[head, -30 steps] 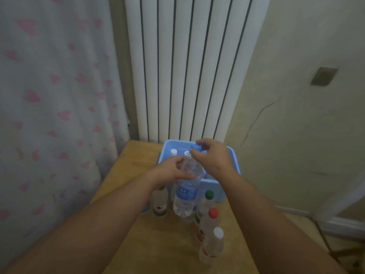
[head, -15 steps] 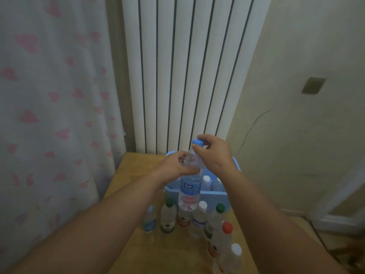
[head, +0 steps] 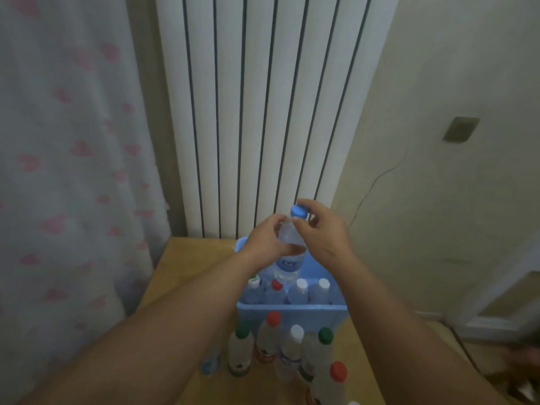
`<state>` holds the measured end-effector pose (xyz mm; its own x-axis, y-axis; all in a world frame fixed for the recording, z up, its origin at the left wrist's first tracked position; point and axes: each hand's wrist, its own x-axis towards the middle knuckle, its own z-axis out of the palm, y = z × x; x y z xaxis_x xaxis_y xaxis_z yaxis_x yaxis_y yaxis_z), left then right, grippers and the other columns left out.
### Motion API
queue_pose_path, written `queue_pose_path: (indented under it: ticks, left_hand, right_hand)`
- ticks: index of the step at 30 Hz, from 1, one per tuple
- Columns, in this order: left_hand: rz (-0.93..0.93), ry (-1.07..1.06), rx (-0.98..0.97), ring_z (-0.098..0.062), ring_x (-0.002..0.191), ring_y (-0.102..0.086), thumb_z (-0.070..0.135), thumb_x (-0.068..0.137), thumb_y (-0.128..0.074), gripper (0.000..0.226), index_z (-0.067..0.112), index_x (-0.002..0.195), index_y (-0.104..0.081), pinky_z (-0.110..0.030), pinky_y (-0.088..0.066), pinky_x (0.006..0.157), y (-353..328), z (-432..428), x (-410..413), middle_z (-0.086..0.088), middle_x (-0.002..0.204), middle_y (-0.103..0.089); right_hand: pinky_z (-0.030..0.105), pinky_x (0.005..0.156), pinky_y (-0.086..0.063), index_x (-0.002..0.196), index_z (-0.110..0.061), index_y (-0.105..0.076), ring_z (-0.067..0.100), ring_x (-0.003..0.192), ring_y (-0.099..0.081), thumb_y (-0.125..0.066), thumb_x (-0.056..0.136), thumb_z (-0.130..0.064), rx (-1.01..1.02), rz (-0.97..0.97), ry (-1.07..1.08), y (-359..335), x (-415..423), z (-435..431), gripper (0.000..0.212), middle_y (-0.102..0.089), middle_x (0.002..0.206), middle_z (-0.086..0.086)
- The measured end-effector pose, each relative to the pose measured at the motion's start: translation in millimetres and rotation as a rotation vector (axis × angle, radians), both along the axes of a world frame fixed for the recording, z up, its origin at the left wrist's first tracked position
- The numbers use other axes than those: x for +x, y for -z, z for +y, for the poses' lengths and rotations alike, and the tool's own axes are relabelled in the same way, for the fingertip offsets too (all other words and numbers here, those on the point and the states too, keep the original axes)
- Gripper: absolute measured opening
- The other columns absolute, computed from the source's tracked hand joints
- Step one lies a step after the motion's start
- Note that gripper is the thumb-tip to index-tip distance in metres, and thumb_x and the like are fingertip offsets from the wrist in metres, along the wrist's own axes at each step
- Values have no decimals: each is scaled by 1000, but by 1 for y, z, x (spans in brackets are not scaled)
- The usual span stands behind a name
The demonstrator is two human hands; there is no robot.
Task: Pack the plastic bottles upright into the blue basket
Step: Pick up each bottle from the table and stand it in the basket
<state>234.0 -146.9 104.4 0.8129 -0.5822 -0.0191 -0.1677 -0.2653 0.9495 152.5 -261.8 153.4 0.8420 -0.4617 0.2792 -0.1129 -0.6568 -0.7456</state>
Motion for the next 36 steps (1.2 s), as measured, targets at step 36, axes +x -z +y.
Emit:
queue_pose_path:
  ticks: [36]
  left_hand:
    - [-305, 366, 1141, -21, 108, -59, 65, 66, -75, 60, 40, 118, -58, -37, -43, 92, 133, -125, 103, 5, 115, -66]
  right_hand:
    - [24, 75, -44, 108, -32, -63, 13, 91, -62, -71, 76, -31, -4, 537, -174, 180, 97, -125, 33, -67, 95, -7]
